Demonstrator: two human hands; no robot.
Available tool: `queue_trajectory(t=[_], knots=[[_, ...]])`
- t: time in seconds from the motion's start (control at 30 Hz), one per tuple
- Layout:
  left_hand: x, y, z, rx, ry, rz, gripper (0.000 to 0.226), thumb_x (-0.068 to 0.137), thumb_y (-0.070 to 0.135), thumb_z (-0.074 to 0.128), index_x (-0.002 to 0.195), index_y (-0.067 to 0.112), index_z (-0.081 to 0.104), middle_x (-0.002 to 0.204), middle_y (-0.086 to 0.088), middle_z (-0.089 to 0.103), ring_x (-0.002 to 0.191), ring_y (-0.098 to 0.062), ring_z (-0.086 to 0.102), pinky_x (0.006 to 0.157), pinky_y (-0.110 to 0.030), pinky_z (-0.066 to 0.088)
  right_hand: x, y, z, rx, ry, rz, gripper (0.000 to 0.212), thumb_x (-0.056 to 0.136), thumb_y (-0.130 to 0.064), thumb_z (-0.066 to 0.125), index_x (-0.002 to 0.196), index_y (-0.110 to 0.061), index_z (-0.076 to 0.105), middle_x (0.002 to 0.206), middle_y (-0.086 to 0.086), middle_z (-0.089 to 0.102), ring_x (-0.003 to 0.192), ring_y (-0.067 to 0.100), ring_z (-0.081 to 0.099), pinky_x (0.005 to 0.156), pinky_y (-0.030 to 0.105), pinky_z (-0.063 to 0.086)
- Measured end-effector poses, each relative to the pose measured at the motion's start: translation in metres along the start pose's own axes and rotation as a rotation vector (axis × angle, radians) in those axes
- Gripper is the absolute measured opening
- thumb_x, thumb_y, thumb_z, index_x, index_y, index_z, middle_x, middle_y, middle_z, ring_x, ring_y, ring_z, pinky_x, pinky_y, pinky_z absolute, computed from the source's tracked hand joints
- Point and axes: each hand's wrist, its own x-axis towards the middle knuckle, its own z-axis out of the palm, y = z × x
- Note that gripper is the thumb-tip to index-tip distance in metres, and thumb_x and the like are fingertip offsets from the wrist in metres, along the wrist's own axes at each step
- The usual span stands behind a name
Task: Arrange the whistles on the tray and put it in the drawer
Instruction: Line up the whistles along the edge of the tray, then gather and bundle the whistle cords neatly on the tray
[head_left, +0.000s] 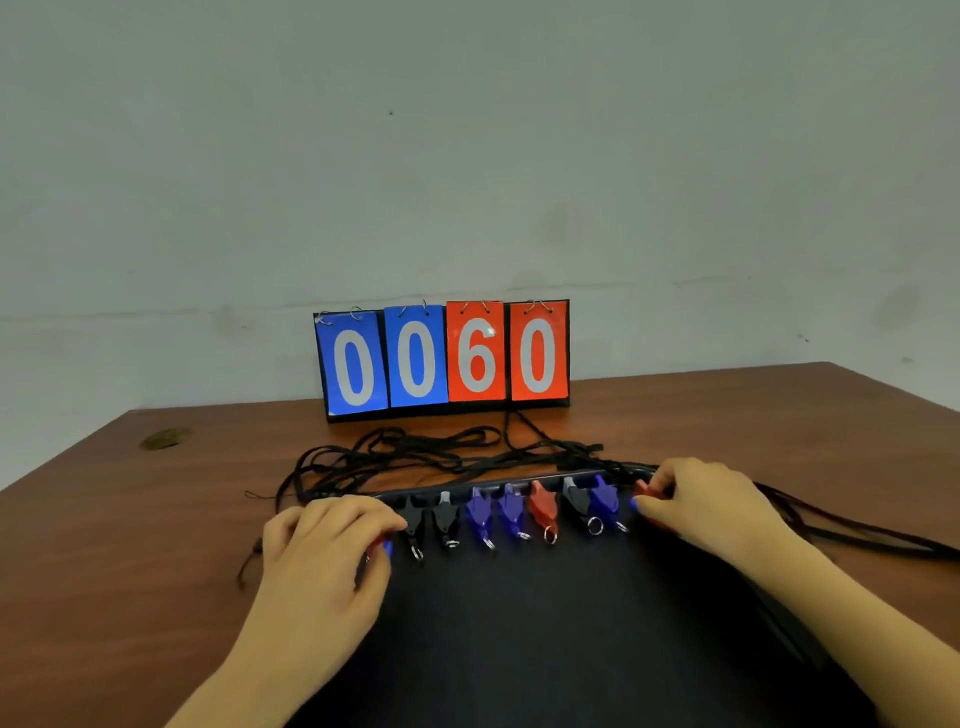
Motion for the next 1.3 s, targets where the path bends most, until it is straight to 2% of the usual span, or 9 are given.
queue_trajectory(t=[0.13, 0.23, 0.33, 0.43, 0.5, 0.73, 1.03, 1.23, 1.3], knots=[[-0.004, 0.013, -0.003, -0.058, 0.030, 0.073, 0.024, 0.077, 0.032, 0.038, 0.089, 0.043, 0.056, 0.094, 0.030, 0.053, 0.096, 0.009, 0.041, 0.092, -0.014, 0.013, -0.001, 0.002, -0.003, 0.086, 0.022, 0.005, 0.028, 0.088, -0.047, 0.053, 0.102, -0.024, 0.061, 0.097, -0.002, 0.064, 0.085, 0.015, 0.059, 0.075, 0.028, 0.048], [-0.006, 0.017, -0.006, -0.048, 0.049, 0.117, 0.024, 0.079, 0.032, 0.038, 0.091, 0.041, 0.057, 0.094, 0.032, 0.051, 0.096, 0.008, 0.042, 0.095, -0.011, 0.010, 0.000, 0.007, -0.006, 0.188, 0.009, 0.011, 0.018, 0.092, -0.028, 0.050, 0.104, -0.020, 0.062, 0.082, -0.004, 0.062, 0.080, 0.017, 0.057, 0.059, 0.023, 0.042], [-0.004, 0.016, -0.008, -0.037, 0.043, 0.116, 0.025, 0.081, 0.034, 0.036, 0.092, 0.040, 0.058, 0.095, 0.036, 0.047, 0.097, 0.008, 0.040, 0.094, -0.011, 0.012, 0.001, 0.012, -0.010, 0.278, -0.031, -0.006, 0.020, 0.090, -0.017, 0.053, 0.108, -0.017, 0.062, 0.076, -0.008, 0.057, 0.080, 0.014, 0.060, 0.067, 0.023, 0.044], [-0.005, 0.015, -0.008, 0.008, 0.007, 0.146, 0.026, 0.081, 0.033, 0.036, 0.094, 0.038, 0.058, 0.096, 0.028, 0.053, 0.099, 0.002, 0.044, 0.090, -0.024, 0.021, 0.000, 0.013, -0.015, 0.323, -0.164, -0.043, 0.027, 0.085, -0.018, 0.061, 0.113, -0.016, 0.060, 0.077, -0.008, 0.056, 0.074, 0.010, 0.056, 0.065, 0.021, 0.044], [-0.005, 0.017, -0.007, 0.022, -0.023, 0.161, 0.027, 0.081, 0.033, 0.036, 0.095, 0.037, 0.059, 0.097, 0.025, 0.053, 0.100, 0.000, 0.044, 0.093, -0.021, 0.017, 0.000, 0.013, -0.015, 0.353, -0.224, -0.052, 0.030, 0.083, -0.016, 0.064, 0.113, -0.013, 0.062, 0.074, -0.005, 0.058, 0.068, 0.010, 0.055, 0.064, 0.022, 0.044], [-0.005, 0.016, -0.005, 0.024, -0.065, 0.175, 0.028, 0.080, 0.034, 0.036, 0.097, 0.039, 0.058, 0.099, 0.025, 0.050, 0.101, 0.000, 0.043, 0.083, -0.023, 0.023, 0.003, 0.013, -0.008, 0.358, -0.195, -0.055, 0.031, 0.086, -0.024, 0.063, 0.115, -0.013, 0.062, 0.074, -0.005, 0.063, 0.067, 0.008, 0.057, 0.063, 0.020, 0.044], [-0.006, 0.013, -0.001, 0.028, -0.094, 0.190, 0.034, 0.080, 0.036, 0.034, 0.096, 0.033, 0.065, 0.100, 0.023, 0.053, 0.102, 0.000, 0.043, 0.085, -0.024, 0.025, 0.004, 0.011, 0.000, 0.292, -0.093, -0.074, 0.038, 0.089, -0.030, 0.059, 0.125, -0.018, 0.056, 0.088, -0.004, 0.058, 0.085, 0.013, 0.058, 0.071, 0.023, 0.045], [-0.005, 0.012, 0.000, 0.017, -0.122, 0.197, 0.034, 0.080, 0.037, 0.034, 0.097, 0.034, 0.064, 0.100, 0.022, 0.056, 0.101, 0.000, 0.043, 0.082, -0.032, 0.034, 0.007, 0.011, 0.001, 0.319, -0.068, -0.060, 0.044, 0.088, -0.033, 0.059, 0.127, -0.016, 0.049, 0.096, 0.002, 0.061, 0.085, 0.013, 0.056, 0.062, 0.019, 0.041], [-0.005, 0.011, 0.000, 0.012, -0.132, 0.199, 0.034, 0.080, 0.037, 0.034, 0.098, 0.035, 0.063, 0.100, 0.023, 0.054, 0.101, 0.000, 0.042, 0.082, -0.031, 0.034, 0.007, 0.015, -0.001, 0.378, -0.033, -0.043, 0.045, 0.089, -0.034, 0.058, 0.128, -0.016, 0.047, 0.103, 0.003, 0.060, 0.090, 0.016, 0.057, 0.073, 0.025, 0.045]])
